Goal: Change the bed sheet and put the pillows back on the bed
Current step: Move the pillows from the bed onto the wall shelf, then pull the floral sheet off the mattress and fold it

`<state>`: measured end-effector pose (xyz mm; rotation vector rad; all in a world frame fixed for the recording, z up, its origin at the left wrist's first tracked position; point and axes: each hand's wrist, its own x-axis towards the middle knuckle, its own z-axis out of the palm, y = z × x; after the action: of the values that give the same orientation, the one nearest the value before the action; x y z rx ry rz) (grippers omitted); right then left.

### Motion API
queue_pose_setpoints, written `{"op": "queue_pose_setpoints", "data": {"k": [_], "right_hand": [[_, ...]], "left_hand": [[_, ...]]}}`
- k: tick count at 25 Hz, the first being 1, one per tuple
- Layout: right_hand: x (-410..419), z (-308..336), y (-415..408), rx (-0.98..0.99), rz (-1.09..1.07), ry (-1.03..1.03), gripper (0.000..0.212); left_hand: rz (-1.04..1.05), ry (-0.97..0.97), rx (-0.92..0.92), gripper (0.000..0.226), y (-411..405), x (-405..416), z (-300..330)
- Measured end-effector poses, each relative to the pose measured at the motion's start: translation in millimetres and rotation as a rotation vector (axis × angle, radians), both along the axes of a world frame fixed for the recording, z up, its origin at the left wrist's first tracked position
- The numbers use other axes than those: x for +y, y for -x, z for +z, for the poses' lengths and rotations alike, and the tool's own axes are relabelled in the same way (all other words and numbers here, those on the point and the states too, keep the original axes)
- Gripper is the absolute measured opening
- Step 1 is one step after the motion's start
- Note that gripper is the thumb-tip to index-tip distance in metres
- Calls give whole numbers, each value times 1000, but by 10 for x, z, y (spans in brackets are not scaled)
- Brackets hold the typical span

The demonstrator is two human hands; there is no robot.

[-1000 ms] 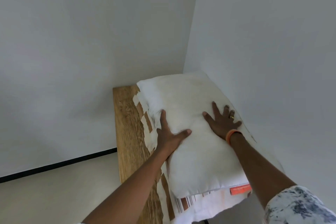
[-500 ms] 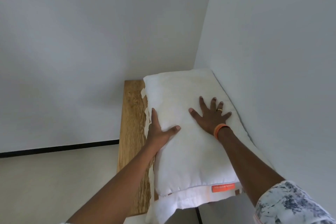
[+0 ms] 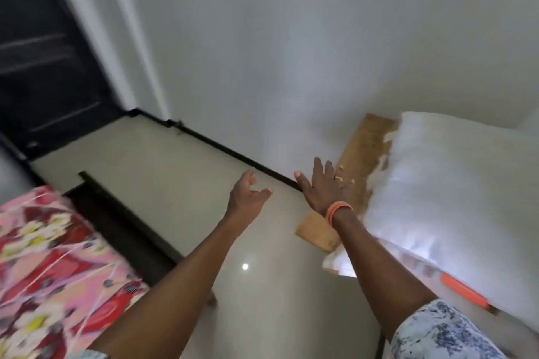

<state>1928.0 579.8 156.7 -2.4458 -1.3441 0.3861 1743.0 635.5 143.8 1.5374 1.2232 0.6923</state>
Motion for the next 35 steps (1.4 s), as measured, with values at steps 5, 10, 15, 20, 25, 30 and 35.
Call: {"op": "queue_pose_setpoints", "data": {"k": [5, 10, 15, 20, 25, 30, 35], "right_hand": [[446, -146, 2257, 93, 405, 38, 76], [269, -405, 4774, 125, 792, 144, 75], [-579, -737, 7195, 363, 1067, 304, 61], [-1241, -970, 8874, 321, 1321, 440, 71], [-1535, -1180, 10310, 336, 1483, 504, 71], [-1864, -1243, 12044, 382, 1654, 594, 70], [-2274, -1236, 13395, 367, 1834, 671, 67]], "left_hand": [[492, 26, 27, 61, 2376, -397, -183], [838, 105, 11, 30, 4773, -1459, -445], [1219, 220, 22, 30, 6870, -2852, -695], [1449, 283, -30, 32, 8077, -3664, -867], [1607, 333, -68, 22, 9070, -4018, -1000], [1863, 427, -11, 15, 10277, -4542, -960], [2054, 446, 123, 19, 11366, -4905, -905]]}}
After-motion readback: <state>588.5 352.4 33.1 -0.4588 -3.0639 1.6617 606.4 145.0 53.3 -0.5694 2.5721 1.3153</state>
